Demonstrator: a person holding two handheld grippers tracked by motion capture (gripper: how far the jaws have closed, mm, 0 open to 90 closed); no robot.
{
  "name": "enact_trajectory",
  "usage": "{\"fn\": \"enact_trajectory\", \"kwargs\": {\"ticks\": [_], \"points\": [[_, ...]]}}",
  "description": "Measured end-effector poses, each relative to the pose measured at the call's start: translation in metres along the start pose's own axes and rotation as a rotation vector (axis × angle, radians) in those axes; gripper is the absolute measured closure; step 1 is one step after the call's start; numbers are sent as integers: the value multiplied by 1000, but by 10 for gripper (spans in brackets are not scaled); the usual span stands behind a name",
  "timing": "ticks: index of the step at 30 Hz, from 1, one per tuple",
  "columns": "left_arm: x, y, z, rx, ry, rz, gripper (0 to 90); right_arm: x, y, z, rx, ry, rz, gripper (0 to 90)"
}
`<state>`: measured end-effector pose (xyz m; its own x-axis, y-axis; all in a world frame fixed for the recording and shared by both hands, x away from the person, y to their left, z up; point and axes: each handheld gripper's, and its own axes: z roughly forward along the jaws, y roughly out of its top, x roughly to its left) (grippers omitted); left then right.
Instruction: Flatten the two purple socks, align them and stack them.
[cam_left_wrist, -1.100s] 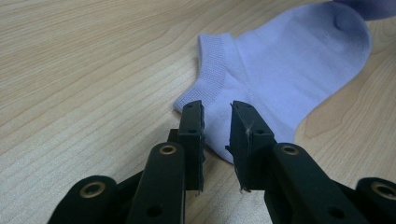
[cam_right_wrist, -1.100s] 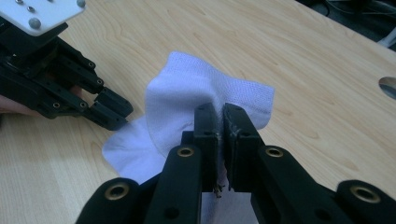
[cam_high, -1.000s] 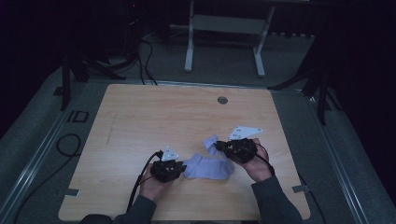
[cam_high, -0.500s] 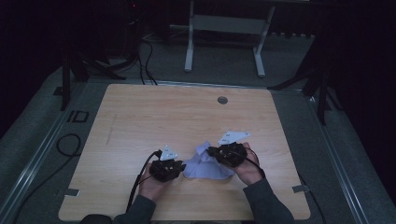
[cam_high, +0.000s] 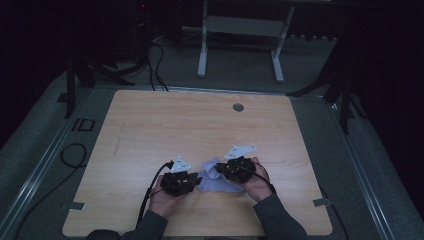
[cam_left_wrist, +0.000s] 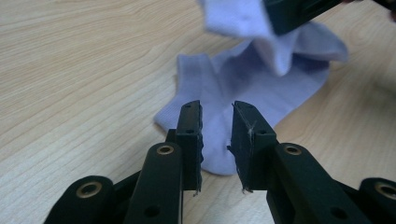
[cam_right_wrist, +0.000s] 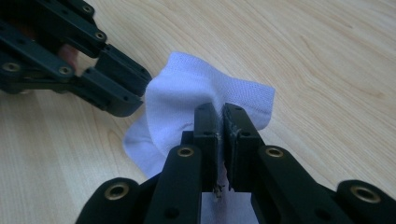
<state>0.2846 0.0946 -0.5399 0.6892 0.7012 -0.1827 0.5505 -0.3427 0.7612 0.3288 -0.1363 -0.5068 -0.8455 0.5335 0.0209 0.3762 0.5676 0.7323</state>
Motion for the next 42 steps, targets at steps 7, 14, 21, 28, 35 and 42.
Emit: {"fn": "enact_trajectory", "kwargs": {"ticks": [7, 14, 21, 28, 35, 42], "points": [[-8, 4, -1, -7, -51, 19, 702, 4, 0, 6, 4, -5, 5, 844], [-11, 5, 3, -10, -71, 8, 672, 7, -1, 10, 6, 2, 5, 843], [-12, 6, 9, -2, -41, 11, 784, 11, -1, 12, 9, 17, -4, 843], [-10, 6, 7, -3, -30, 0, 884, 12, -1, 11, 4, 37, -10, 732], [-9, 6, 7, -3, -25, -7, 884, 4, -3, -15, -84, 27, 25, 600], [-7, 6, 5, -3, -17, -15, 885, -10, -41, -41, -65, -105, 92, 835]]}}
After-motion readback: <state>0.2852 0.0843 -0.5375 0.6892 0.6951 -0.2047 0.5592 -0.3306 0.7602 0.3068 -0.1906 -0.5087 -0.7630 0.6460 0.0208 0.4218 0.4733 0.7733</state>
